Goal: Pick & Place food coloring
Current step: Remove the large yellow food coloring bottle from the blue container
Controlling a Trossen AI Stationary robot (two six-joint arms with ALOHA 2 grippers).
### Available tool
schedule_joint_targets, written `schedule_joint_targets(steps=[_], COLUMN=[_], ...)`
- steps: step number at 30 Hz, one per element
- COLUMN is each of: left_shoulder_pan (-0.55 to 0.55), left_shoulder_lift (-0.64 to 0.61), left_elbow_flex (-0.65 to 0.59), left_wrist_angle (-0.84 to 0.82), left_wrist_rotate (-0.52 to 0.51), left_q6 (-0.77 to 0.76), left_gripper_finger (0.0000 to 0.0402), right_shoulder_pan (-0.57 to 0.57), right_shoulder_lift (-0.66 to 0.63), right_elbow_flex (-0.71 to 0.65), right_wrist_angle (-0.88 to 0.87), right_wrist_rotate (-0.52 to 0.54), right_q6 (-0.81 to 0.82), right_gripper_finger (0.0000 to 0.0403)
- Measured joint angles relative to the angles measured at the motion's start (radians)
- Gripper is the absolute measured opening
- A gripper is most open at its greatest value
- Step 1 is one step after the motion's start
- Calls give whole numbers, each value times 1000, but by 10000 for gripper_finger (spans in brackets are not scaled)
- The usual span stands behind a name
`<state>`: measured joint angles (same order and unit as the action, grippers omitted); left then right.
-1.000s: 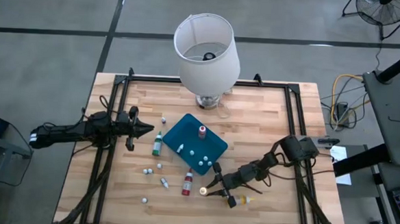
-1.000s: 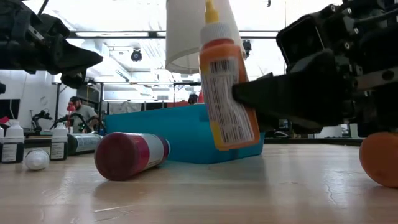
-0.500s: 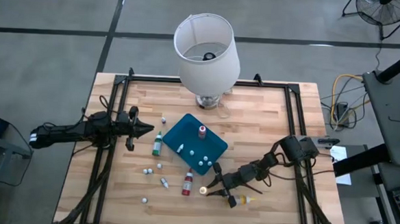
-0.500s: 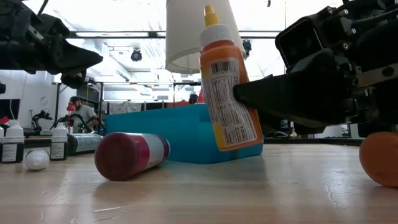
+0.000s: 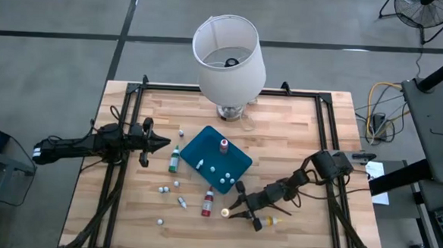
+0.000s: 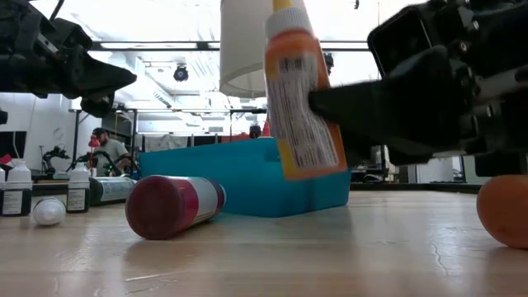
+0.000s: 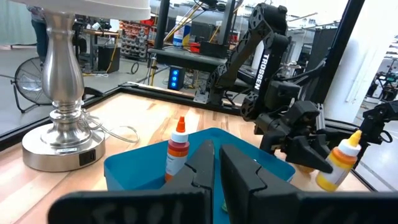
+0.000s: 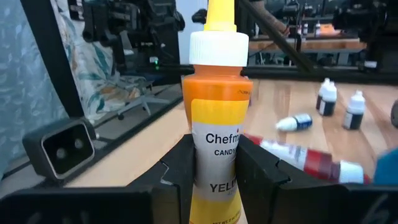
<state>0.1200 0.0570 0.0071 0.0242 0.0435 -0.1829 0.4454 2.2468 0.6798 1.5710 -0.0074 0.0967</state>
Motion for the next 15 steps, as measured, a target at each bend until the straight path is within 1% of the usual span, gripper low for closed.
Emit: schedule_joint_targets(steps=[7, 15], left_shoulder_pan=[0, 0], left_shoulder_lift=[0, 0], left_elbow_flex=[0, 0], left_wrist_angle=[0, 0], left_wrist_rotate=[0, 0], left_q6=[0, 0], left_gripper_finger=[0, 0], right_shoulder_pan=[9, 8], right_shoulder_lift=[0, 12], right_elbow_flex=[51, 65], right_wrist_angle=[0, 0], right_wrist_rotate=[0, 0], right_q6=[6, -2], right_gripper_finger=[89, 89])
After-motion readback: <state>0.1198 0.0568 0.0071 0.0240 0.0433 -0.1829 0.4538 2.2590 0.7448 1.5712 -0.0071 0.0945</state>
